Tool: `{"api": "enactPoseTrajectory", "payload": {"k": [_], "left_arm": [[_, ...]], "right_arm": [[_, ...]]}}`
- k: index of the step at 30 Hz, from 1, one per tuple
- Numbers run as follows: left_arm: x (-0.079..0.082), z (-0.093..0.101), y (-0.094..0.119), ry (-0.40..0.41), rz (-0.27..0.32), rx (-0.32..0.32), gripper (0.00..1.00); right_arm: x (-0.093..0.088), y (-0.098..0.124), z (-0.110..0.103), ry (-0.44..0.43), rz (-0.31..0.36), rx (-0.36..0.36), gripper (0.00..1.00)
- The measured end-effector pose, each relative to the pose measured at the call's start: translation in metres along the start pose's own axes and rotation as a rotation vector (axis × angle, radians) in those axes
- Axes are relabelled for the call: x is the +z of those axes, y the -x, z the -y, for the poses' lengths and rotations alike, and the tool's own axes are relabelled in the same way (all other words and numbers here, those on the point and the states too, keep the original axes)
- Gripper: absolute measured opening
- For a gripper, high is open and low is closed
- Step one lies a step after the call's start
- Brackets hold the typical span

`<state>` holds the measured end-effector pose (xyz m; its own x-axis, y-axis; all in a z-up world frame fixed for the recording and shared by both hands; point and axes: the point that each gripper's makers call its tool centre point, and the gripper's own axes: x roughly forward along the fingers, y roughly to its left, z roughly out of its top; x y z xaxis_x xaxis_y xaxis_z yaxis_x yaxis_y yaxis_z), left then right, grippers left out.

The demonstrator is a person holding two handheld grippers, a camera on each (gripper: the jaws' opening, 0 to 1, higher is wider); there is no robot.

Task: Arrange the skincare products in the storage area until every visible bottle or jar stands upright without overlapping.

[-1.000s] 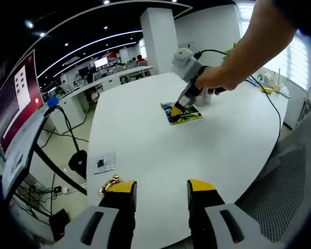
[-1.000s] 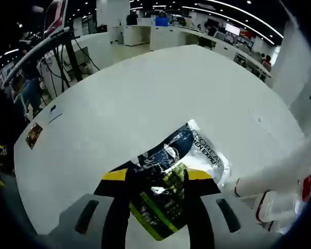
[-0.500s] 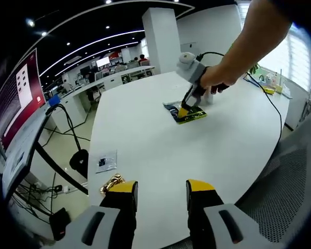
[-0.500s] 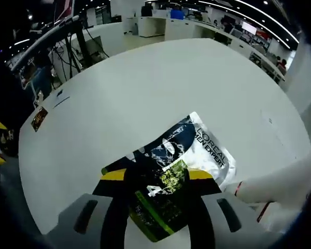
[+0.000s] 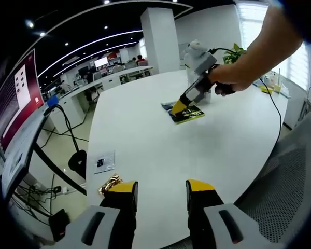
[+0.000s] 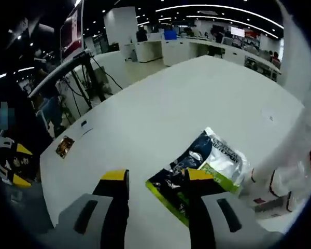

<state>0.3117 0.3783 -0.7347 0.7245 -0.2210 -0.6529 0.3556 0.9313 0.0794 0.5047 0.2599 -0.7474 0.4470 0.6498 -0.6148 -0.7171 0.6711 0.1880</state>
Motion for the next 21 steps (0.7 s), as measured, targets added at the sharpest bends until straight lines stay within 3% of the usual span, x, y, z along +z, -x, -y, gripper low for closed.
{"api": "enactPoseTrajectory", "payload": {"k": [3, 6, 10, 15, 19, 21], "left_arm": [[0.000, 0.003, -0.001, -0.006, -0.004, -0.012, 0.38], [-0.001, 0.006, -0.001, -0.019, -0.009, -0.025, 0.38], [-0.003, 0.010, -0.002, -0.031, -0.021, -0.045, 0.38], [-0.002, 0.015, -0.002, -0.027, -0.018, -0.070, 0.39], [-0.002, 0.016, -0.002, -0.014, -0.015, -0.081, 0.40], [-0.002, 0.018, -0.002, -0.020, -0.011, -0.089, 0.40]], "right_arm": [[0.007, 0.012, -0.024, -0.079, 0.059, 0.065, 0.46], [0.036, 0.041, -0.064, -0.101, 0.188, 0.132, 0.50], [0.060, 0.071, -0.098, -0.124, 0.277, 0.196, 0.51], [0.062, 0.102, -0.117, -0.166, 0.318, 0.230, 0.54], [0.069, 0.135, -0.127, -0.218, 0.413, 0.262, 0.60], [0.075, 0.153, -0.134, -0.201, 0.437, 0.252, 0.56]]}}
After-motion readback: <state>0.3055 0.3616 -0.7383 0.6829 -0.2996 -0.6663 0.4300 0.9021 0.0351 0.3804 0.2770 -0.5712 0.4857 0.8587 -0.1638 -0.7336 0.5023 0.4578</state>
